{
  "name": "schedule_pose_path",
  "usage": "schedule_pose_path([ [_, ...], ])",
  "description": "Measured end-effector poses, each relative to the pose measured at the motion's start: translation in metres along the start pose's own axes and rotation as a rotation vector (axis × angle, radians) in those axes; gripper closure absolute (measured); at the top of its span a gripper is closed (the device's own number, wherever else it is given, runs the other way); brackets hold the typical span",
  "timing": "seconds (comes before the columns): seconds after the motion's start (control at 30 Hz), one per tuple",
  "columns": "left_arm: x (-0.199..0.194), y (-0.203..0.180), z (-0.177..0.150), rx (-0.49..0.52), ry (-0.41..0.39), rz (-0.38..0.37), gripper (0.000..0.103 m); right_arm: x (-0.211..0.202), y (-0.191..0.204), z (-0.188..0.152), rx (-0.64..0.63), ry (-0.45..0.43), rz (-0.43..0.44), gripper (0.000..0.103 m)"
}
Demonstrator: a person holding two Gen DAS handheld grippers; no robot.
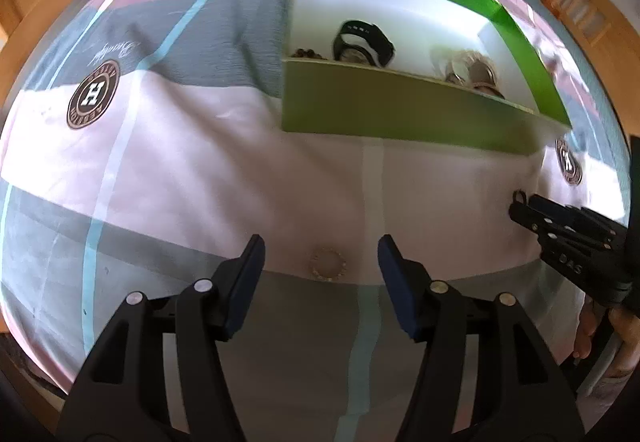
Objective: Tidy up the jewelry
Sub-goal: 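Grasp the small silver ring with the right tool while the left tool grasps the gold ring, then carry both rings over the green box and open both tools to drop them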
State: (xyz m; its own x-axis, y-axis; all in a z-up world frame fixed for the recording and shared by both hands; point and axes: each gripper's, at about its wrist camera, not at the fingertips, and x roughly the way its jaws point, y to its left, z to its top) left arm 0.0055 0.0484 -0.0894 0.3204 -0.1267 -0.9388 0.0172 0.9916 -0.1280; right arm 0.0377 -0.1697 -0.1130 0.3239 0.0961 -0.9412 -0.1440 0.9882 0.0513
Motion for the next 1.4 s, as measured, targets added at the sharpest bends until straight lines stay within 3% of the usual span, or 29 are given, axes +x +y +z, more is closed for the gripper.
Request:
schedule_pose_path([
  [0.07,0.004,-0.005,-0.001,0.019,0.015,0.004,0.039,0.001,0.006,-0.001,-0.023,-0.003,-0.023,0.087],
  [0.4,0.027,-0.007,-0.005,0.028,0.086,0.027,0.048,-0.002,0.015,-0.004,-0.046,-0.005,0.039,0.087],
  [0.57,0.030,-0.004,-0.002,0.023,0.078,0.045,0.054,-0.004,0.021,-0.004,-0.055,-0.002,0.032,0.087],
  [0.7,0.030,-0.005,-0.002,0.038,0.059,0.068,0.077,-0.004,0.020,-0.004,-0.054,0.000,0.032,0.087],
  [0.8,0.029,-0.003,-0.002,0.045,0.057,0.072,0.082,-0.002,0.018,-0.003,-0.051,0.002,0.034,0.087],
  [1.13,0.005,-0.009,0.004,0.052,-0.019,-0.009,0.082,-0.012,0.014,-0.003,-0.040,-0.035,0.053,0.087],
  [1.4,0.006,-0.021,0.003,0.091,-0.028,0.000,0.082,-0.013,0.015,-0.006,-0.056,-0.040,0.056,0.086],
])
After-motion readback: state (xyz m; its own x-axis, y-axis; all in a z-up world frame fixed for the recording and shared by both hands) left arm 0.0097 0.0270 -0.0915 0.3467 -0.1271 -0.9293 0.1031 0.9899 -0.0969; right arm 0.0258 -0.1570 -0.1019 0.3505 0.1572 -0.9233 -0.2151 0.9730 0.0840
